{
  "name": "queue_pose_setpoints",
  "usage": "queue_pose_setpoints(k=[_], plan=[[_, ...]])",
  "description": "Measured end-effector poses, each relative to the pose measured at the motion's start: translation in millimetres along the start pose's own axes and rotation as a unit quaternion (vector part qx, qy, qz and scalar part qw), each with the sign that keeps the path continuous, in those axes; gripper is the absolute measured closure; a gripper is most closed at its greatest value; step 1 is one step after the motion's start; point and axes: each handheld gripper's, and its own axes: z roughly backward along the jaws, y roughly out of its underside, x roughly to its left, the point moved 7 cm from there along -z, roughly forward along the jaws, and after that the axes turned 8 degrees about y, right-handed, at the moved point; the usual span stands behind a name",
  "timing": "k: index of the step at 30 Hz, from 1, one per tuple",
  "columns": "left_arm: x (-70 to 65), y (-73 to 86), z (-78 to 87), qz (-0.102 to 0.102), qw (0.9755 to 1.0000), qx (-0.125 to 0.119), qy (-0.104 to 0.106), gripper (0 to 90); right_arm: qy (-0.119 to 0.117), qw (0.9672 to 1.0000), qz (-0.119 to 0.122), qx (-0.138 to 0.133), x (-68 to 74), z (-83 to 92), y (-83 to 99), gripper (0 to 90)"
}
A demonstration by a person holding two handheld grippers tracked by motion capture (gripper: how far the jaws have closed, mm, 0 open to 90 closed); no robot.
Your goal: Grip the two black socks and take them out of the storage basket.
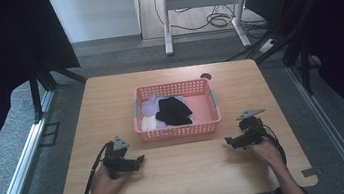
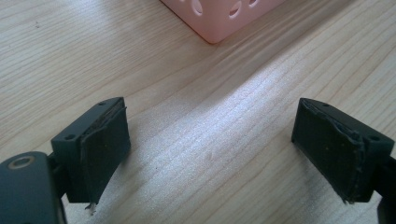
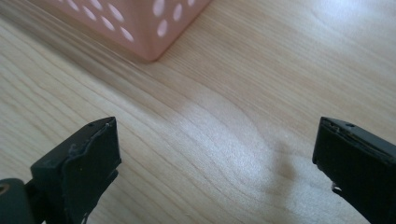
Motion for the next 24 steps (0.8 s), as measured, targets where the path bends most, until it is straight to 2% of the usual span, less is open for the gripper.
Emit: queue_pose_setpoints(k=[7, 12, 24], plan=[[0.1, -0.3, -0.2, -0.001, 1.0000, -0.001, 0.000, 11.0, -0.015, 0.9999, 0.008, -0.001, 2.2, 8.7, -9.8, 0.0], [0.3, -0.1, 0.0, -0.002, 1.0000, 0.000, 0.000, 11.0, -0.014, 0.9997, 0.015, -0.011, 2.3, 18.7, -22.2, 0.0], [0.3, -0.1, 0.1, -0.002, 1.0000, 0.000, 0.000, 11.0, -0.032, 0.9991, 0.024, -0.018, 3.2, 32.9, -45.7, 0.0]])
